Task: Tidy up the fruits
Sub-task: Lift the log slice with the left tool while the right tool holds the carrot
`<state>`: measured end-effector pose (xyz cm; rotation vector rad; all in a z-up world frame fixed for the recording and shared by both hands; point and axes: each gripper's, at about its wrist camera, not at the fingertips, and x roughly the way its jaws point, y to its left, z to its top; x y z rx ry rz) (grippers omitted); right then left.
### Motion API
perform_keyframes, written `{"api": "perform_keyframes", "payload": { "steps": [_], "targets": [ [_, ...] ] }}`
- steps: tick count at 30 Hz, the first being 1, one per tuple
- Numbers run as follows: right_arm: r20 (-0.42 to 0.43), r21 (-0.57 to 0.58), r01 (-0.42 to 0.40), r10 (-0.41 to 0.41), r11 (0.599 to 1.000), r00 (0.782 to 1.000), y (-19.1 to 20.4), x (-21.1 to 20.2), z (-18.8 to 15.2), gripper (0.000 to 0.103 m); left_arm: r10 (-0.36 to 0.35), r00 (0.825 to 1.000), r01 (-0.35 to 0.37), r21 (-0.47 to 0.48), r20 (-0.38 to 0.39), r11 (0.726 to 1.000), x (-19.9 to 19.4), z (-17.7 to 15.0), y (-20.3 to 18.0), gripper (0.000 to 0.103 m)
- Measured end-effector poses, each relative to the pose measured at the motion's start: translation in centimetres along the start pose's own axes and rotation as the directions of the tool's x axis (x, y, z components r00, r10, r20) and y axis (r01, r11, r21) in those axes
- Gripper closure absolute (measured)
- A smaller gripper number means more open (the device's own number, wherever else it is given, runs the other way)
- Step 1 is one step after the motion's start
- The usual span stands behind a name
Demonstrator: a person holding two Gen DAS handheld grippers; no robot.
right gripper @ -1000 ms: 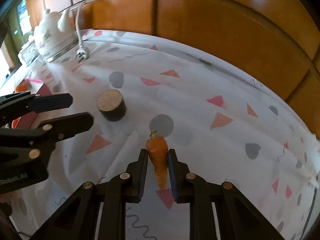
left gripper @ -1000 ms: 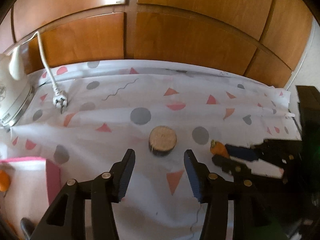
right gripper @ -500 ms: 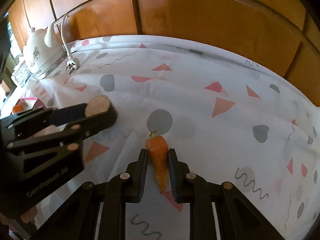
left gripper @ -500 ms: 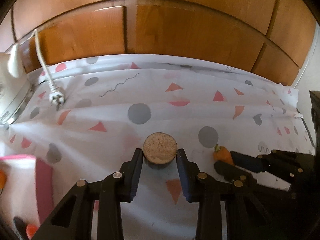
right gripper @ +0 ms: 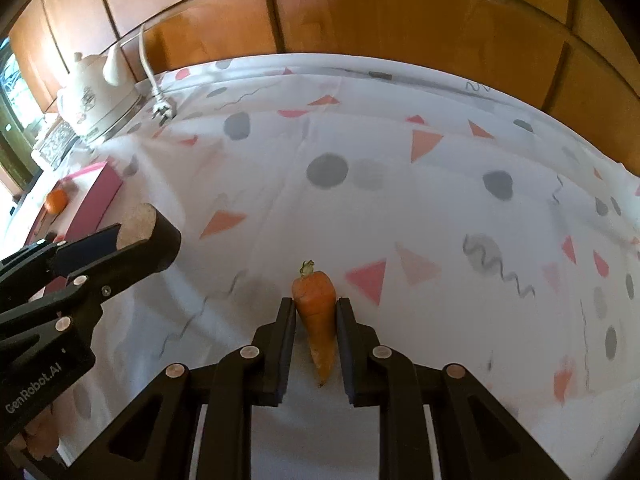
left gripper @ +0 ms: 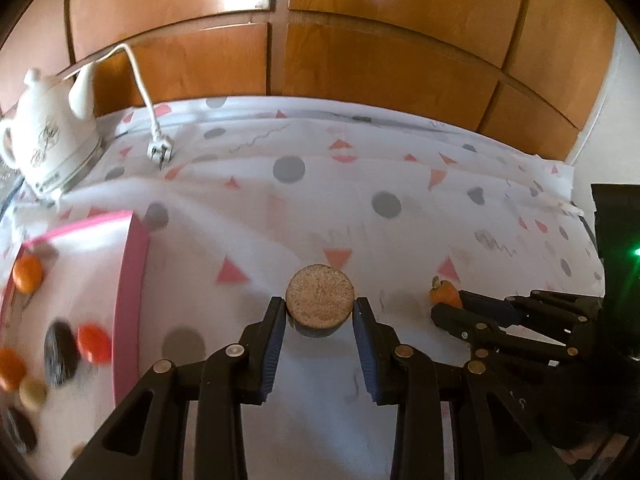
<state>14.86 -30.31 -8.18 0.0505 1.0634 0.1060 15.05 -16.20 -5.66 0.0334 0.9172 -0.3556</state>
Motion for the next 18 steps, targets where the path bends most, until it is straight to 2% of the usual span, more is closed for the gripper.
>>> {"api": "perform_keyframes", "payload": {
  "steps": [10, 14, 18],
  "targets": [
    [-0.025, 0.011, -0.008, 0.008, 1.000, 1.000, 1.8, -2.4, -4.5, 0.083, -0.008, 1.000, 0.008, 0.022, -0.014, 1.000, -2.5, -5.2, -0.4, 0.068],
    [-0.019, 0.030, -0.010, 0.010, 0.999, 1.000, 2.3, -2.9, -6.0, 0.083, 0.000, 1.000, 0.000, 0.042, -0.001, 0.999, -3.2, -6.9, -0.5, 0.068],
    [0.013, 0.060, -0.019, 0.018, 0.998, 1.000, 2.9, -3.5, -7.2, 0.083, 0.011, 0.999, -0.014, 0.083, 0.045, 0.996, -3.7, -7.9, -0.8, 0.068]
  ]
}}
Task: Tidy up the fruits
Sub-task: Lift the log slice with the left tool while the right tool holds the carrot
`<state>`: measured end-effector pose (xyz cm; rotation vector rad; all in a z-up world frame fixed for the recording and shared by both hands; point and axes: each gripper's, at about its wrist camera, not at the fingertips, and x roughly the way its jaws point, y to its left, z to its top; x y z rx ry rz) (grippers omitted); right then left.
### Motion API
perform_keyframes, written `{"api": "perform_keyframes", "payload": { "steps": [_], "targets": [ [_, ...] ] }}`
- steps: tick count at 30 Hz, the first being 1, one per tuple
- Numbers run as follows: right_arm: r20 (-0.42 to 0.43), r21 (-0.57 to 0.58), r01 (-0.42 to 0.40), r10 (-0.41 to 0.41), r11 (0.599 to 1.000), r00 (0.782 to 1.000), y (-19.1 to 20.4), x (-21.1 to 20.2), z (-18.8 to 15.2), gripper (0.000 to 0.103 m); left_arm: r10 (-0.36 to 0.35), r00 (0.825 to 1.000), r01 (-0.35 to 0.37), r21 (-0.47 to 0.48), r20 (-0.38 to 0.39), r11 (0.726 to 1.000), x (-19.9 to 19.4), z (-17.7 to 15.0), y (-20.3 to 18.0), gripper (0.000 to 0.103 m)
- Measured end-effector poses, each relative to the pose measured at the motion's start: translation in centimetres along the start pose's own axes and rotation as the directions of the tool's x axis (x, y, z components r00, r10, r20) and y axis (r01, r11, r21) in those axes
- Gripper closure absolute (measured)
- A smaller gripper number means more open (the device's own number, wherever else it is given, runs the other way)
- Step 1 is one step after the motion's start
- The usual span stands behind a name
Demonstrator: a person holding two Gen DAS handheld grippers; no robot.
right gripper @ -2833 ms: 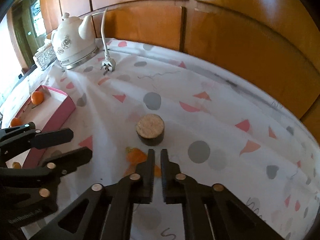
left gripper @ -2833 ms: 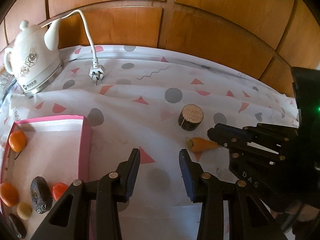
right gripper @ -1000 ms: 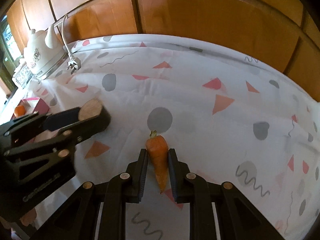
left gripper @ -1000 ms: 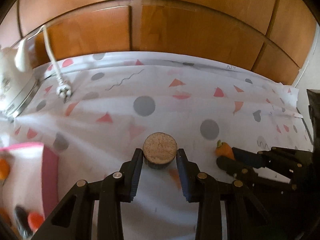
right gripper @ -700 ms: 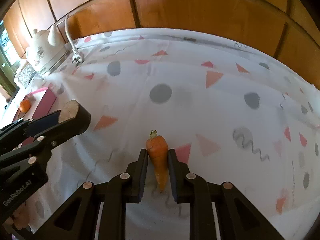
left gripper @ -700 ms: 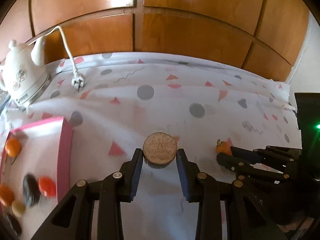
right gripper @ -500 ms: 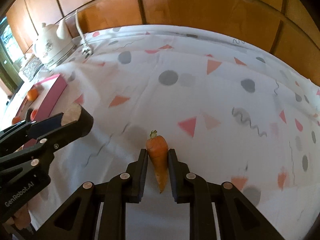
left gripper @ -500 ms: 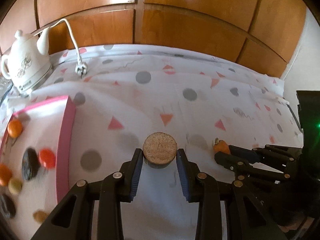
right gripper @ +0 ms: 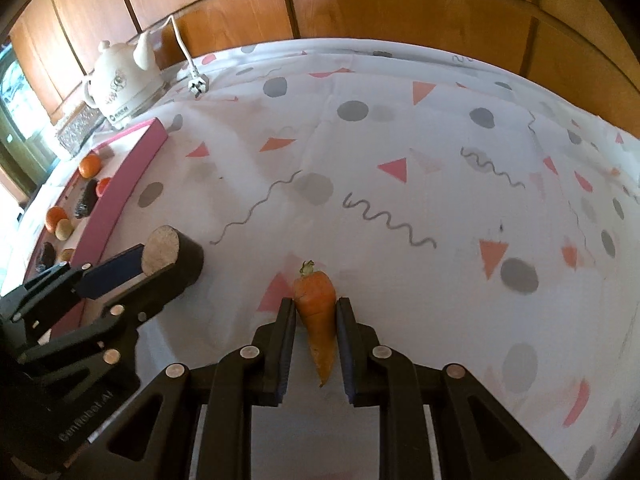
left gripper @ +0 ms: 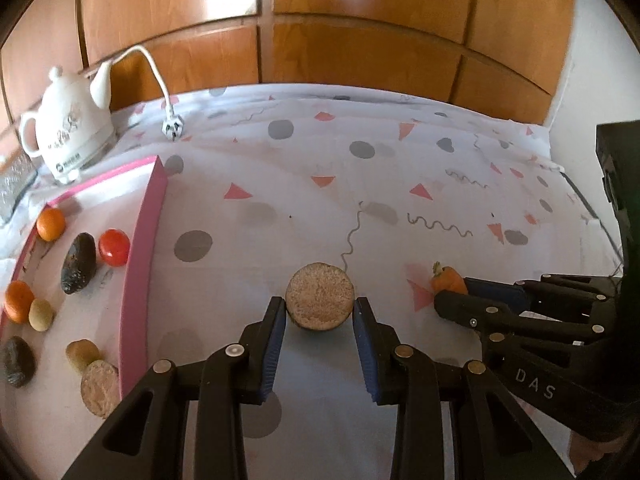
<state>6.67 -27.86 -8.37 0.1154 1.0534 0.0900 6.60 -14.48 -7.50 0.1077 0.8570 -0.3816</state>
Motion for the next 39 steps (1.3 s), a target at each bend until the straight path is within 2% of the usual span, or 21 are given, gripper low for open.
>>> {"api": "perform_keyframes", "payload": {
  "steps": [9, 17, 20, 25, 28, 35, 39],
  "targets": [
    [0.114, 0.084, 0.006, -0.016, 0.996, 0.993, 0.1, -0.1, -1.6, 0.083, -0.007, 0.998, 0.007, 0.003, 0.057, 1.000, -0.2, -0.9, 0.2, 0.068],
    [0.143, 0.069, 0.035, -0.044, 0.997, 0.989, 0.4, 0.0, -2.0, 0.082, -0.012, 0.998, 0.012, 0.014, 0.069, 1.000, 0.0, -1.0, 0.2, 0.069],
    [0.161, 0.068, 0.044, -0.054, 0.997, 0.985, 0.6, 0.0, -2.3, 0.082, -0.005, 1.000, 0.005, 0.005, 0.030, 1.000, 0.9, -1.5, 0.5, 0.078],
    [0.174, 0.068, 0.057, -0.068, 0.996, 0.982, 0.7, 0.0, -2.6, 0.082, -0.011, 0.999, 0.010, 0.011, 0.046, 1.000, 0.1, -1.6, 0.6, 0.094],
    [0.170, 0.062, 0.073, -0.082, 0.995, 0.982, 0.9, 0.0, -2.5, 0.082, -0.021, 0.997, 0.021, 0.003, 0.079, 1.000, -1.0, -1.3, 0.8, 0.094],
    [0.162, 0.059, 0.095, -0.104, 0.994, 0.981, 1.3, 0.1, -2.4, 0.083, -0.105, 0.985, 0.112, -0.046, 0.135, 0.993, -3.8, -0.3, 1.7, 0.100],
    [0.164, 0.063, 0.093, -0.102, 0.994, 0.981, 1.2, 0.1, -2.4, 0.083, -0.126, 0.983, 0.139, -0.087, 0.134, 0.987, -4.6, -0.2, 2.8, 0.100]
  ]
}}
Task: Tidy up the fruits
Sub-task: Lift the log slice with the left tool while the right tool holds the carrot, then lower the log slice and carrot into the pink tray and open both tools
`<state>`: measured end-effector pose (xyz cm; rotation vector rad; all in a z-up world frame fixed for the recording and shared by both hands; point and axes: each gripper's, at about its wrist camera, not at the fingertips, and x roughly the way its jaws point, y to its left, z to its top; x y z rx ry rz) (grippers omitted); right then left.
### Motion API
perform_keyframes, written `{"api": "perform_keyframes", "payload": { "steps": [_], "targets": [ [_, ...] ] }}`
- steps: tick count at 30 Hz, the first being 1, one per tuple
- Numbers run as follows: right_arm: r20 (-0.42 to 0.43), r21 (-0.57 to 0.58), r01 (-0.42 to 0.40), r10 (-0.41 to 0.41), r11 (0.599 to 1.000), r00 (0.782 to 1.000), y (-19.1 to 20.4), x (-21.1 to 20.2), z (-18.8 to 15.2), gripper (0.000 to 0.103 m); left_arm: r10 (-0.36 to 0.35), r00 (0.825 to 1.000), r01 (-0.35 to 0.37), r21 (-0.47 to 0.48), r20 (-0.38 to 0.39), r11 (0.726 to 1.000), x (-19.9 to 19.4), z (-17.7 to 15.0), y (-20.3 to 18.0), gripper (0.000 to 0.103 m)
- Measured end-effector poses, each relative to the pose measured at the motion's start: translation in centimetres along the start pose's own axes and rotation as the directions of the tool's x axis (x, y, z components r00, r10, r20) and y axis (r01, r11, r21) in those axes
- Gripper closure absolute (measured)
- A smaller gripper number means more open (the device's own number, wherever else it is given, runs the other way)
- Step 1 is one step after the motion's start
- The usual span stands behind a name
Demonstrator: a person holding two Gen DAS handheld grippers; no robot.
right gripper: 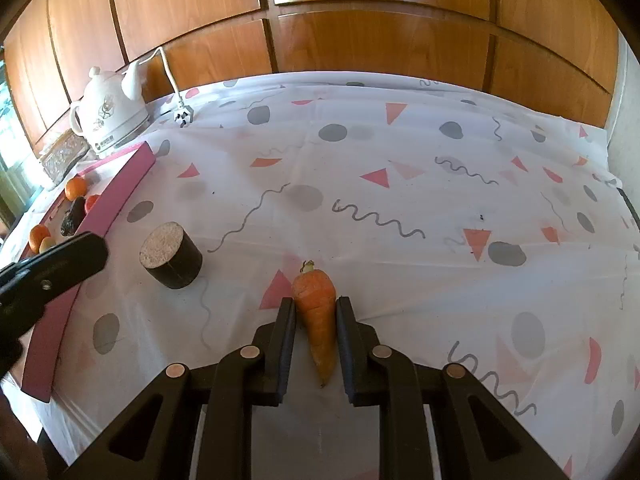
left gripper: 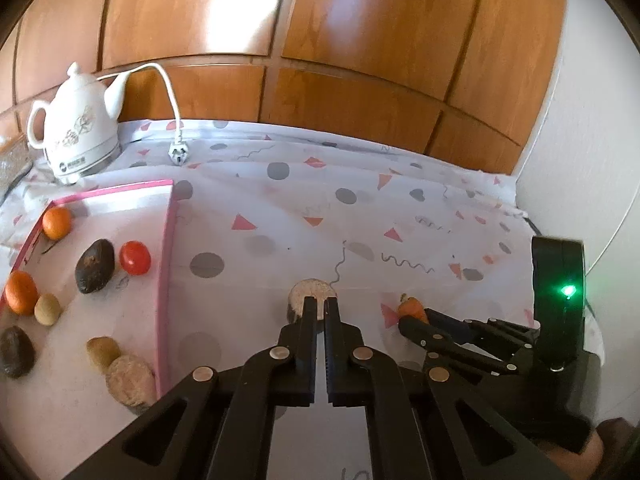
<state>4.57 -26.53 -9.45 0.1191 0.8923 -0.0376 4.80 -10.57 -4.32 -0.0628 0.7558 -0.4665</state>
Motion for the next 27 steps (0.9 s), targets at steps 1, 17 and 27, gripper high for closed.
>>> {"api": "perform_keyframes", "payload": {
  "steps": [1, 17, 27],
  "targets": [
    [0.001, 0.001, -0.001, 0.001, 1.000, 1.000, 0.0, 0.0, 0.0, 0.083, -0.003, 1.000, 0.003, -0.010, -0.008, 1.000, -0.1, 0.0, 0.3, 0.100],
    [0.007, 0.060, -0.076, 0.076, 0.995, 0.997, -1.3, -0.1, 0.0, 0.083, 0.083, 0.985, -0.070, 0.091, -0.148, 0.993, 6.9, 1.0, -1.2, 0.068],
    [-0.020, 0.026, -0.039, 0.039, 0.999, 0.999, -0.6, 0.1, 0.4, 0.083, 0.121, 0.993, -0.121, -0.005, -0.018, 0.993, -0.7, 2.0, 3.1, 0.068]
  ]
}}
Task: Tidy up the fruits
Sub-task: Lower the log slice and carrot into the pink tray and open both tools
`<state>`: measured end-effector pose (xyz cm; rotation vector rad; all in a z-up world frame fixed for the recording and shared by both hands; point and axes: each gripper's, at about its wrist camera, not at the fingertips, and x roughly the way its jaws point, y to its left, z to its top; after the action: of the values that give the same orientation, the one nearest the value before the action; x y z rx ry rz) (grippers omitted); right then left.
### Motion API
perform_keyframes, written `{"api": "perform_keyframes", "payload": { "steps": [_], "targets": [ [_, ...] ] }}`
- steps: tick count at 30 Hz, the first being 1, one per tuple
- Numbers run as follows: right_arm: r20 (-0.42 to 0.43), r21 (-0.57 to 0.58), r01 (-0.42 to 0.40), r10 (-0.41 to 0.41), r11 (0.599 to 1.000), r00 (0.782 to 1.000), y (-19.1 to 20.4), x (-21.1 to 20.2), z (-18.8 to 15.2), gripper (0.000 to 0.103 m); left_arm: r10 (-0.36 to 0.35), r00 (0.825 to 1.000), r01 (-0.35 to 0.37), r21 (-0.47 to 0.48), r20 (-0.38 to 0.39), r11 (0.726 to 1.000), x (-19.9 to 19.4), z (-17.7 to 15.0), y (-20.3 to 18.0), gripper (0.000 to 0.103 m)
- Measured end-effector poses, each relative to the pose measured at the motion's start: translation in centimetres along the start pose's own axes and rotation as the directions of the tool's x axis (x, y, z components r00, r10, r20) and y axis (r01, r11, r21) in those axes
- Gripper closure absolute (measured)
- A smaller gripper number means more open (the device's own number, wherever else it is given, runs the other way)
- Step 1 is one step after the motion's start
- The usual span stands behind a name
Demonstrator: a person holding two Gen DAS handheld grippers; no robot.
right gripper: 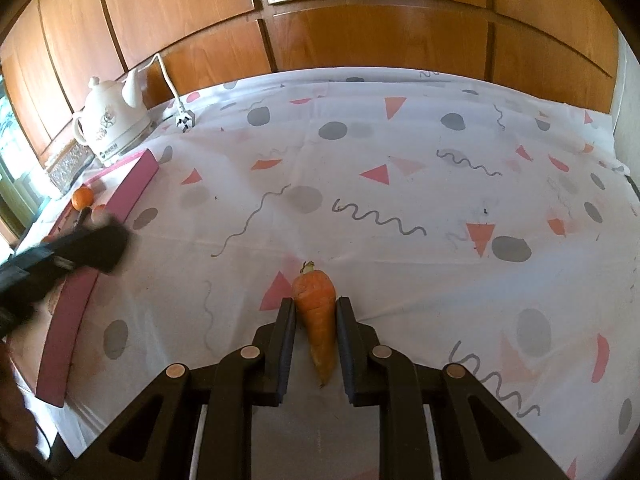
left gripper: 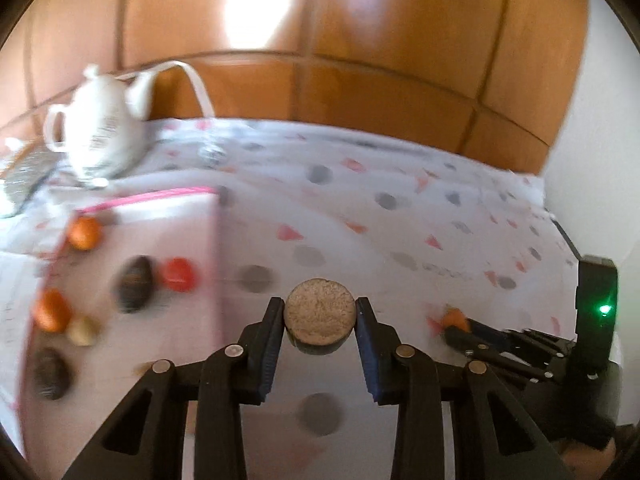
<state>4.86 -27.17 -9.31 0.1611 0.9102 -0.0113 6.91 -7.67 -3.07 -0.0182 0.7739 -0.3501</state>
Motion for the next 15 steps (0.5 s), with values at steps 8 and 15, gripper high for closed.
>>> {"api": "perform_keyframes", "payload": {
  "steps": [8, 15],
  "targets": [
    [-0.022, -0.035, 0.039, -0.040, 0.999, 0.999, 1.0, 0.2, 0.5, 0.083, 0.177, 0.984, -0.172, -0.134, 0.026, 0.976, -3.7, -1.3, 8.2, 0.067],
    [-0.026, -0.083, -0.018, 0.016, 0.996, 1.000, 4.5, 0.1, 2.2, 0.083, 0.245, 0.969, -0.243, -0.242, -0.023, 0.939, -3.8, -3.5, 12.6, 0.066]
  ]
}}
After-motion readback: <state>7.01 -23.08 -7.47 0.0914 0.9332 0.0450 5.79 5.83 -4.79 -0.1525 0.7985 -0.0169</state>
